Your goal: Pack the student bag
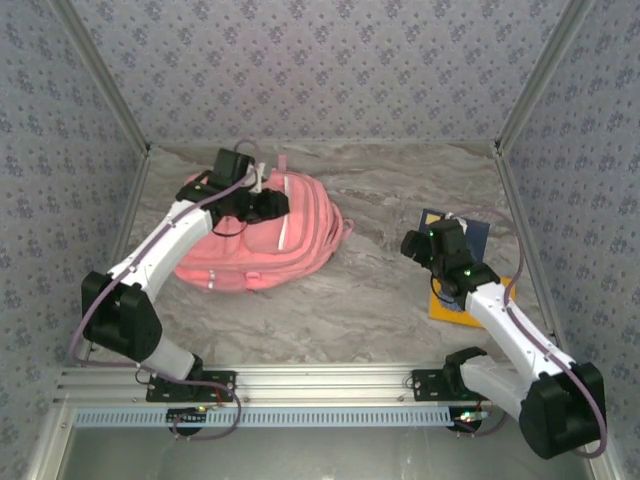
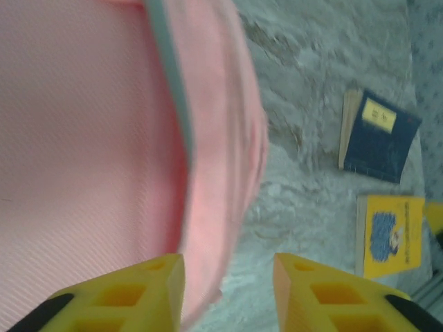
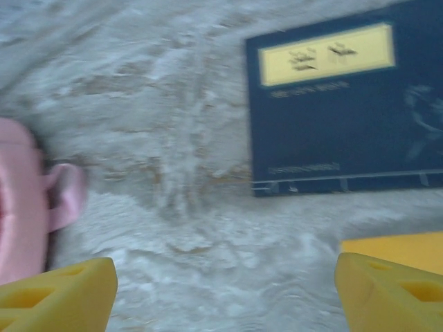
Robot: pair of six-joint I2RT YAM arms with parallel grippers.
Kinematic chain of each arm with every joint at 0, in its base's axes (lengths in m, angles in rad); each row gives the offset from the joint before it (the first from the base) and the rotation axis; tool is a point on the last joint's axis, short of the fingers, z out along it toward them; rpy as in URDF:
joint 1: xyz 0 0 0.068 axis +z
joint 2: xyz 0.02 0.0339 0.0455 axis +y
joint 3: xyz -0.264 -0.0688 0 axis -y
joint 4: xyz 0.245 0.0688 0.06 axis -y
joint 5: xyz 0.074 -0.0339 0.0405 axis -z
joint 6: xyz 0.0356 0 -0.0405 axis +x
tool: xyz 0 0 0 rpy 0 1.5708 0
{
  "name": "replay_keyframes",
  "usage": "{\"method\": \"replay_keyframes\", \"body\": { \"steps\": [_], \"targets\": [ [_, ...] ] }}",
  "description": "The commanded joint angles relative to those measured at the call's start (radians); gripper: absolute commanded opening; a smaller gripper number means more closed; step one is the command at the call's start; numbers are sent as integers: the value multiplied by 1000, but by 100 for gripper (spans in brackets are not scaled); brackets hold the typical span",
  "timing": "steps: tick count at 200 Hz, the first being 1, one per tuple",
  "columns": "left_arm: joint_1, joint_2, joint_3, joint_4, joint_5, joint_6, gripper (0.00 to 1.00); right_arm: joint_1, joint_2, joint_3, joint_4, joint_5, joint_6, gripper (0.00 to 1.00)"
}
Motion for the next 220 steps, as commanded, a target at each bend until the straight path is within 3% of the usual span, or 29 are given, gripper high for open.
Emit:
{"method": "replay_keyframes", "body": {
  "steps": [1,18,32,84,131,140,174,195,220],
  "targets": [
    [-54,-88,-35,99,-18,-13,44,-75,80,91,-106,12,43,85],
    [-71,-126,-58,99,-33,1,47,-102,157,138,-91,72,28,85],
    [-70,-154,-68,96,-31,14,50,-138,246,195,-44,40,11,85],
    [-67,-202,-85,130,20,8,52,-377,589,519,-129,57,11,86],
    [-66,-209,-100,161,72,-24,51,-553,851,737,-231,-202,-51,88],
    [-67,-207,-104,170,90,-31,51,-560,891,769,-262,-226,-85,87],
    [-59,-214,-110,186,117,-56,51,-543,987,835,-392,-119,-123,87],
    [-51,-219,-117,204,134,-69,51,-532,1037,842,-381,-228,-133,85],
    [-27,-213,-126,224,161,-96,51,-452,1037,825,-349,-314,-151,84]
  ]
}}
